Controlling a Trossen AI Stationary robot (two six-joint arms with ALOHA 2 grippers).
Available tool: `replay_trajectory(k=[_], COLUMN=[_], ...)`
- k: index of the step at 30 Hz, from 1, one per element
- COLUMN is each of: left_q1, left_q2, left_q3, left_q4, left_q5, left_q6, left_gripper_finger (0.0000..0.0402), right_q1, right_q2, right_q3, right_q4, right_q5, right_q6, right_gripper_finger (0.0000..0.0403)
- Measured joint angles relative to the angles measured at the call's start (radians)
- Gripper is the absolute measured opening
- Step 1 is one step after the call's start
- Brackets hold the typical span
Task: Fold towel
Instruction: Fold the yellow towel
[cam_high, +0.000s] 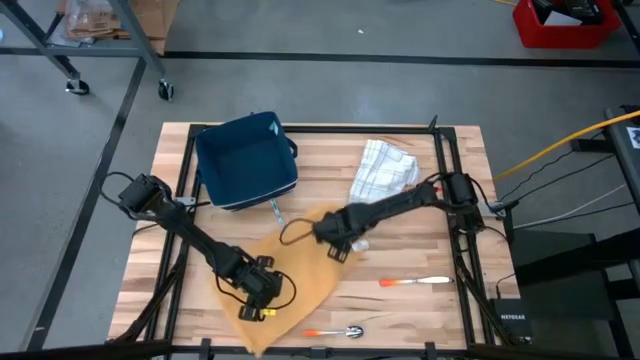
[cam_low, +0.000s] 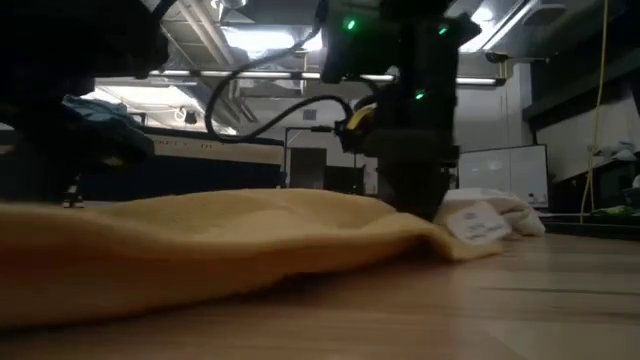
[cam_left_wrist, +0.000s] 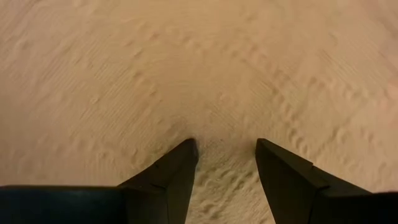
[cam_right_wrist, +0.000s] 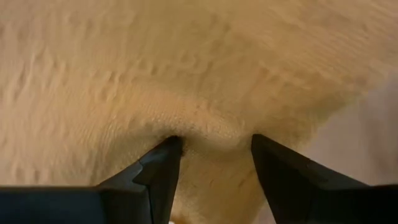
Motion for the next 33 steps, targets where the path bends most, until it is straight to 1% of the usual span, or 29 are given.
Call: replay_trajectory(k=[6, 9, 15, 20, 23, 26, 29, 33], left_q1=[0.032, 0.056, 0.139, 0.212, 0.235, 0.239, 0.23, 0.222], left_q2=[0.017, 0.02, 0.021, 0.03, 0.006, -0.042, -0.099, -0.174], left_q3=[-0.002, -0.003, -0.005, -0.004, -0.006, 0.004, 0.024, 0.042], left_q4=[0.159, 0.222, 0.246, 0.257, 0.249, 0.244, 0.209, 0.099], left_q5=[0.006, 0.004, -0.057, -0.059, -0.024, 0.003, 0.008, 0.011], left_q6=[0.025, 0.056, 0.135, 0.173, 0.152, 0.16, 0.205, 0.25], left_gripper_finger=[0.0164, 0.0164, 0.0164, 0.0164, 0.0164, 0.0164, 0.0164, 0.0164], right_q1=[-0.101, -0.143, -0.207, -0.255, -0.278, -0.292, -0.295, -0.282], right_q2=[0.0, 0.0, 0.002, 0.003, 0.009, 0.011, 0.008, 0.008], right_q3=[-0.001, -0.001, -0.002, 0.005, 0.041, 0.109, 0.191, 0.299], right_q4=[0.009, 0.018, 0.089, 0.101, 0.036, -0.072, -0.196, -0.333], right_q5=[-0.002, -0.002, 0.001, -0.065, -0.12, -0.155, -0.158, -0.144], right_q6=[-0.028, -0.074, -0.131, -0.158, -0.158, -0.155, -0.153, -0.152], right_gripper_finger=[0.0205, 0.0205, 0.0205, 0.0205, 0.0204, 0.0204, 0.0204, 0.0204])
